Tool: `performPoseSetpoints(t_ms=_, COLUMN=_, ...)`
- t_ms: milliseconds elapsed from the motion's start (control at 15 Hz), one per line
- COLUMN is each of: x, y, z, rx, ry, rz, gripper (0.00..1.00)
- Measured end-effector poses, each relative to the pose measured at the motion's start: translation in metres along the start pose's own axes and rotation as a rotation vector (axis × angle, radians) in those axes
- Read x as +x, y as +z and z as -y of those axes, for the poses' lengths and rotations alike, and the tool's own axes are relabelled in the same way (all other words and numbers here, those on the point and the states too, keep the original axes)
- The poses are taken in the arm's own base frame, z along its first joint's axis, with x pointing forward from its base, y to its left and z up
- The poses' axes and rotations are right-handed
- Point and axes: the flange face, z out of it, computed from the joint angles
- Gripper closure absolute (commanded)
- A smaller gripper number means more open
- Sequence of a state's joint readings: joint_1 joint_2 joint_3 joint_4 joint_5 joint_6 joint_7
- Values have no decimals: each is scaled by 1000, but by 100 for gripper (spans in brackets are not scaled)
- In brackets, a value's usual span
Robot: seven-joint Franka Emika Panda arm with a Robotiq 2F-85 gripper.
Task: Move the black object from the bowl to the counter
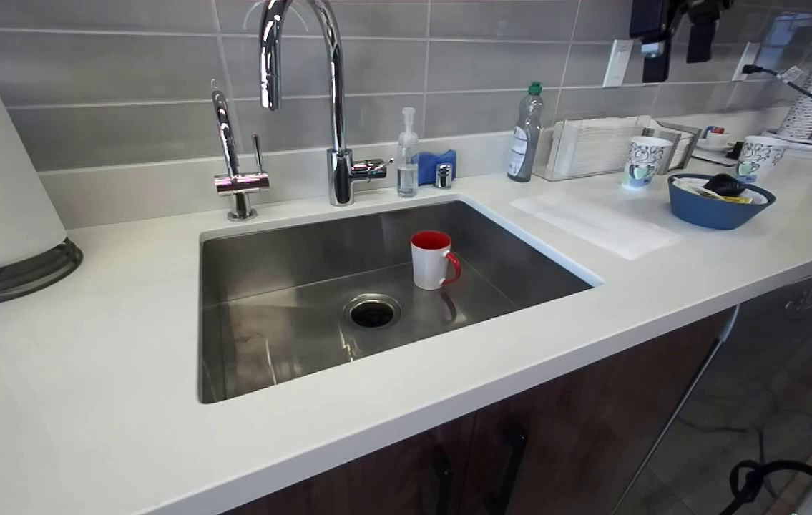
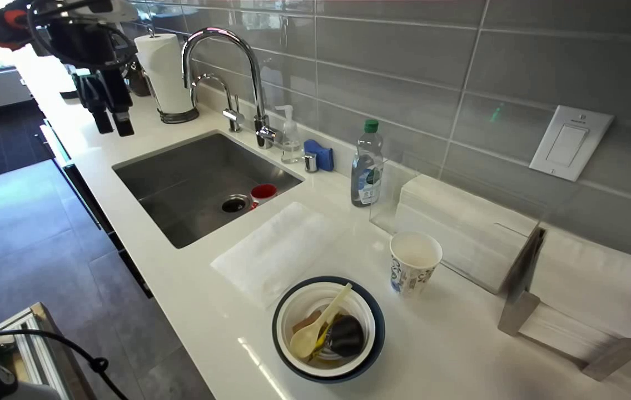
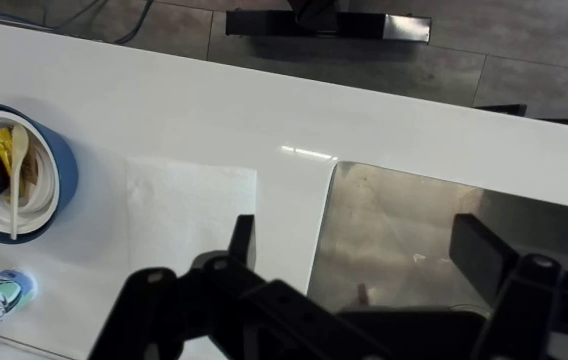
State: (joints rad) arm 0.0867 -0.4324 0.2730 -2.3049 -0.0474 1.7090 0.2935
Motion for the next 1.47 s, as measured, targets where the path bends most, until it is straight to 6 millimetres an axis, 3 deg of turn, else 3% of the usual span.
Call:
performPoseSetpoints(t_ms=200, x=-5, y=5, z=-44, rx=44, ry=72, rz=-14, gripper=0)
performPoseSetpoints(t_ms=533, x=-42, y=33, z=-138, rx=98, ry=65, rz=-60, gripper=0)
performPoseSetpoints(t_ms=1000, x=-78, y=93, z=-305, rx=279, ry=76, rz=-263, gripper=0)
performPoseSetpoints(t_ms=1133, x=-82, y=101, z=-318, rx=305, ry=90, rz=-275, gripper=0)
performPoseSetpoints(t_ms=1467, x=-78, y=100, z=-313, rx=303, ry=81, rz=-273, gripper=0)
